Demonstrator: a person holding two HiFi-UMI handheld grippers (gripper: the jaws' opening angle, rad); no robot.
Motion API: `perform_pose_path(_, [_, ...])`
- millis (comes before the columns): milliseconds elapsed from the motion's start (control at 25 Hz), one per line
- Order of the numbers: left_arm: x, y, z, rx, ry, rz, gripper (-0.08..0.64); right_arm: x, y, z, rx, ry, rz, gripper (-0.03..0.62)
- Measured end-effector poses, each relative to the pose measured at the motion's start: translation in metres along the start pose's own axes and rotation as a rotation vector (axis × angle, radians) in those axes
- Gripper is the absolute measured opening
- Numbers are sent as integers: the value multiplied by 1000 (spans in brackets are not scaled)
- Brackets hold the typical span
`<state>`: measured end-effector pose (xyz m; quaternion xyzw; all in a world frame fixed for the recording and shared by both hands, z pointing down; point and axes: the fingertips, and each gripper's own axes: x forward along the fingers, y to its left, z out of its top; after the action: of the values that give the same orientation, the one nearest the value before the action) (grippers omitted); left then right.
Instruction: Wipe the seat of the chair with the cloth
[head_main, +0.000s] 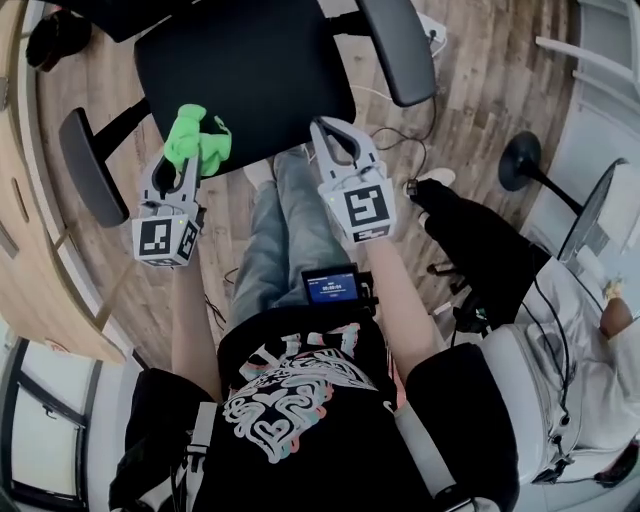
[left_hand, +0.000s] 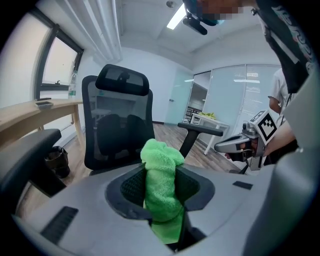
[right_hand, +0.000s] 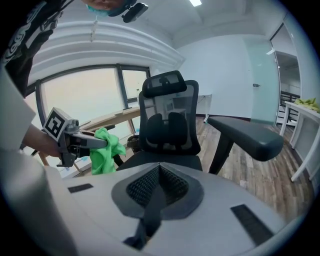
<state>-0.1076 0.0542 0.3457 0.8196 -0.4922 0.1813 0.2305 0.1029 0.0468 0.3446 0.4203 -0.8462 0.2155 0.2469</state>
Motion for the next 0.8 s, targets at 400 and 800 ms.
perform_pose_path(400, [26,13,-61,-50,73,3,124,43,8,-25,-80,19,79,2])
perform_pose_path(800, [45,33,-96,-49,122,47,124,73,8,-63,-55,73,97,2])
